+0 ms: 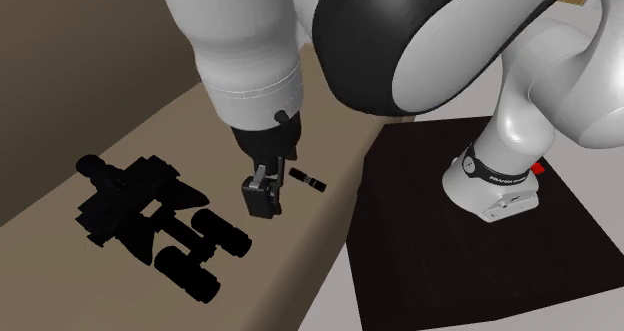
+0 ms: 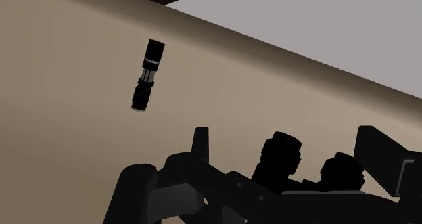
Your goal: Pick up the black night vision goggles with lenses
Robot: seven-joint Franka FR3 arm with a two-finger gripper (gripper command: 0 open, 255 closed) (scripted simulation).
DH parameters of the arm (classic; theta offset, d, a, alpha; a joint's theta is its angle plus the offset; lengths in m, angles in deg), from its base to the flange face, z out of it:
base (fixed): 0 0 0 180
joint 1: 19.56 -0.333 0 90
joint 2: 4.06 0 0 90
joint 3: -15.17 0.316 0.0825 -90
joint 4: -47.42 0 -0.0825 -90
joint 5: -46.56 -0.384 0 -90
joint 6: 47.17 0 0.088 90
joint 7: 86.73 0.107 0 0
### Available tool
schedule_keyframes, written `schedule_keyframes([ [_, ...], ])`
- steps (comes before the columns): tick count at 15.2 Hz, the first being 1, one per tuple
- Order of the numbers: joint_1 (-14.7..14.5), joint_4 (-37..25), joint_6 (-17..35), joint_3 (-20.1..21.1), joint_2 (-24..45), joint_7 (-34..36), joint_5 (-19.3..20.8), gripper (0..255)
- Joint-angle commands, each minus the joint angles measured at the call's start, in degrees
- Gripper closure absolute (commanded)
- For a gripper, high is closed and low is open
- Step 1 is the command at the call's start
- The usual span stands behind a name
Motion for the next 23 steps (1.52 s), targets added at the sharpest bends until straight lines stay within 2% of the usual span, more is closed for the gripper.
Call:
schedule_keyframes([
  [1, 0.2, -2.6, 2.5, 0.8, 4.4, 4.0, 1.4, 0],
  [8, -0.4, -13.9, 8.0, 0.4, 19.6, 16.6, 7.9, 0],
  [15, -2.7, -27.8, 9.6, -2.5, 33.4, 26.1, 12.7, 0],
  [23, -3.1, -26.7, 14.0, -3.2, 36.8, 27.2, 13.9, 0],
])
